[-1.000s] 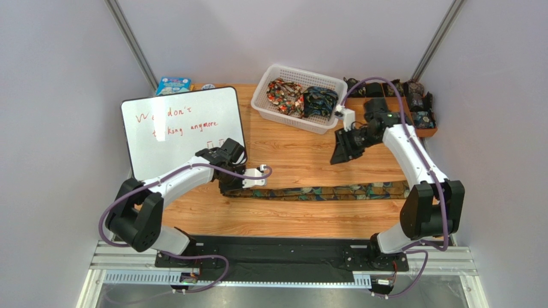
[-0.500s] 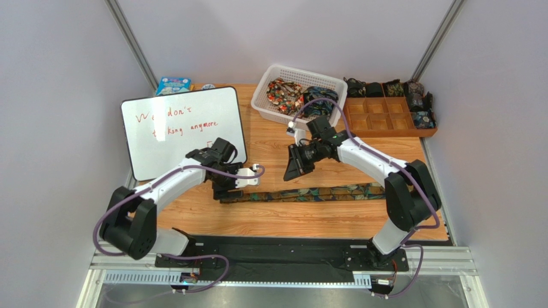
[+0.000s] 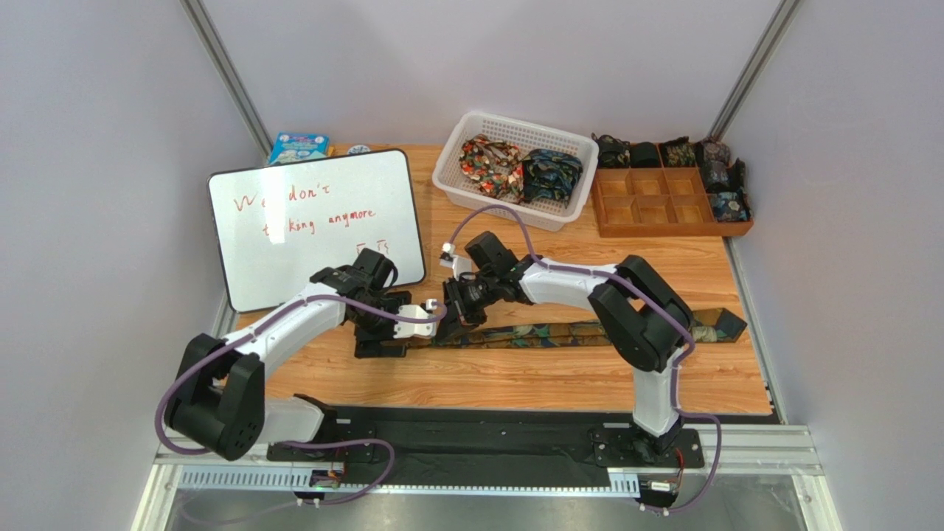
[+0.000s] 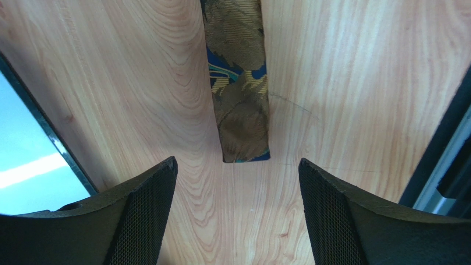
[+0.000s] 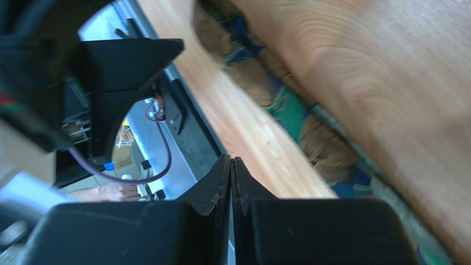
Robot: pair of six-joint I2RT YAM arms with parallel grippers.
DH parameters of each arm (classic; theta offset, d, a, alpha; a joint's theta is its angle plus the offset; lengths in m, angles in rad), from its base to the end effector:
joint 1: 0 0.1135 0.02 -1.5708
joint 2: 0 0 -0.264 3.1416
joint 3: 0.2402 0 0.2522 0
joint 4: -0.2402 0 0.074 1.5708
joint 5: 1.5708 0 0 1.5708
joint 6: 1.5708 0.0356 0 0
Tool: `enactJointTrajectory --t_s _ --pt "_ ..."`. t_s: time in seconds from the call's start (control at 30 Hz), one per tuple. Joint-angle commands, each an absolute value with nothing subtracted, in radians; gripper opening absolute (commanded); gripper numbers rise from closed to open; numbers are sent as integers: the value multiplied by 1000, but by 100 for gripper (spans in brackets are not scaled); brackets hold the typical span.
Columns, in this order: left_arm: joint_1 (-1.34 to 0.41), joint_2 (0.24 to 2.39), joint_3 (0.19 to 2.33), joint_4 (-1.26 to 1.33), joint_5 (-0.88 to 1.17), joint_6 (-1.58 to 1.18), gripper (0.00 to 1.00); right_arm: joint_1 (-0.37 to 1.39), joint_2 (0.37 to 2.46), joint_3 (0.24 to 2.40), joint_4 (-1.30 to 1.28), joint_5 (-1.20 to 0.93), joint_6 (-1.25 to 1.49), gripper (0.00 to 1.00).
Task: Roll the ties
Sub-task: Roll the tie at the center of the board.
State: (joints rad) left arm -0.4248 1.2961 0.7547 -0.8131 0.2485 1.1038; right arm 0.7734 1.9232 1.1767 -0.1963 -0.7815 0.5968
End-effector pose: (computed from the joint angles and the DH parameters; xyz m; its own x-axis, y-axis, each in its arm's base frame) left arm 0.1900 -0.0956 0.1868 -0.0010 0.9504 -0.3111 0.9961 0.0284 0.0835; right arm 0.2615 0.2904 0.1586 -0.9240 -0.3446 -0.1656 -0.3297 0.4987 0.8016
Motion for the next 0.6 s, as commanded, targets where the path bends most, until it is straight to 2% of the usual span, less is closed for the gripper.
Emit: enactJointTrajectory --t_s 0.0,0.17,0.53,0.57 --pt "-419 1356 758 -724 232 1138 86 767 2006 1193 -107 -767 650 5" --pt "-417 1390 742 -675 235 1164 84 749 2057 1175 -92 -735 627 5" --pt "-417 1460 770 -626 321 1161 82 635 2026 1045 -184 -745 505 3" --pt "-417 1469 778 -624 328 1160 79 632 2020 1045 -199 -755 480 2"
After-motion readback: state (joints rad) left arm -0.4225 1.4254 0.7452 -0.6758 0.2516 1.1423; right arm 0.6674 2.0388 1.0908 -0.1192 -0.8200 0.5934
